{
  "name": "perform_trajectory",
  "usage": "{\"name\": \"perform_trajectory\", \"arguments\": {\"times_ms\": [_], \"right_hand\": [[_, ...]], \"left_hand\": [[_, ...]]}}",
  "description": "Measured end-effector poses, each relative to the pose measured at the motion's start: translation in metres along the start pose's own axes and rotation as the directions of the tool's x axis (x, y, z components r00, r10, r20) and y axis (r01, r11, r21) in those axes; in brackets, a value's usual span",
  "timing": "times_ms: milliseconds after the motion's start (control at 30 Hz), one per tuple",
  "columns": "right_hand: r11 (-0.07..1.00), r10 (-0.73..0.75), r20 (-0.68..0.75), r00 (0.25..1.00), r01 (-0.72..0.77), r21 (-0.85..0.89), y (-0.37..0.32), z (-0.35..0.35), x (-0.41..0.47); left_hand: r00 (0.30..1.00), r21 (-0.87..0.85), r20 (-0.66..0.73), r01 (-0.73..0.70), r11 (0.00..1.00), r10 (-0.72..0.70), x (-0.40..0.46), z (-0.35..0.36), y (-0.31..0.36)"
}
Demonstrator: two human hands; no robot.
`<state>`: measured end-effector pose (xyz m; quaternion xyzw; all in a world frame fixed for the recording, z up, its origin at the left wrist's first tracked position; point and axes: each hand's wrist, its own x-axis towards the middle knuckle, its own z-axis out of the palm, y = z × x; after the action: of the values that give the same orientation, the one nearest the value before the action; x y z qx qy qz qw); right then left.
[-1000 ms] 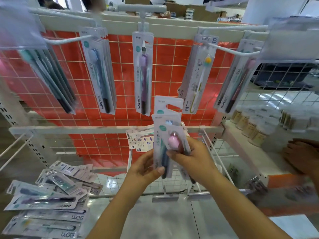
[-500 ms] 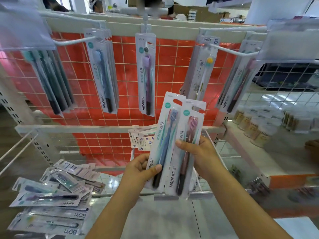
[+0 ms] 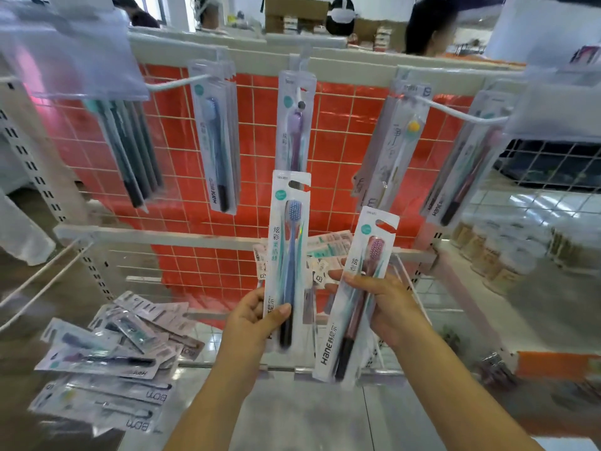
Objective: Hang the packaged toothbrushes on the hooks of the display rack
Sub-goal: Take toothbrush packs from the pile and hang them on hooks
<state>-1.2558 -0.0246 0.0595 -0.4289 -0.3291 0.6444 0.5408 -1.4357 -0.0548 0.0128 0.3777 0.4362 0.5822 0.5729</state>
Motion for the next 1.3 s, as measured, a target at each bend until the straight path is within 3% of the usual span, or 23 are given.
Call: {"name": "perform_trajectory", "arguments": {"times_ms": [367, 700, 900, 1033, 1167, 1300], "right_hand": [[0.997, 0.042, 0.084, 0.996, -0.036, -0.075, 0.005, 0.040, 0.007], [0.992, 0.071, 0.091, 0.993, -0.060, -0.113, 0.034, 0.092, 0.005], [0.993, 0.022, 0.095, 0.995, -0.011, -0.117, 0.037, 0.107, 0.002], [0.993, -0.002, 0.098, 0.995, 0.013, -0.113, 0.034, 0.106, -0.004], [0.991, -0.003, 0.067, 0.998, 0.011, -0.132, 0.037, 0.102, -0.009], [0.992, -0.011, 0.043, 0.999, 0.016, -0.124, 0.037, 0.103, -0.009]], "left_hand": [[0.995, 0.022, 0.002, -0.104, 0.994, 0.104, -0.005, -0.030, 0.015], [0.956, -0.102, -0.104, -0.284, 0.953, 0.273, 0.003, -0.084, 0.049], [0.929, -0.119, -0.027, -0.370, 0.921, 0.370, 0.021, -0.082, 0.084], [0.927, -0.044, 0.045, -0.371, 0.928, 0.373, 0.030, -0.079, 0.082], [0.922, 0.102, 0.014, -0.387, 0.916, 0.388, 0.043, -0.081, 0.082], [0.861, 0.469, 0.106, -0.484, 0.739, 0.498, 0.065, -0.080, 0.078]]}}
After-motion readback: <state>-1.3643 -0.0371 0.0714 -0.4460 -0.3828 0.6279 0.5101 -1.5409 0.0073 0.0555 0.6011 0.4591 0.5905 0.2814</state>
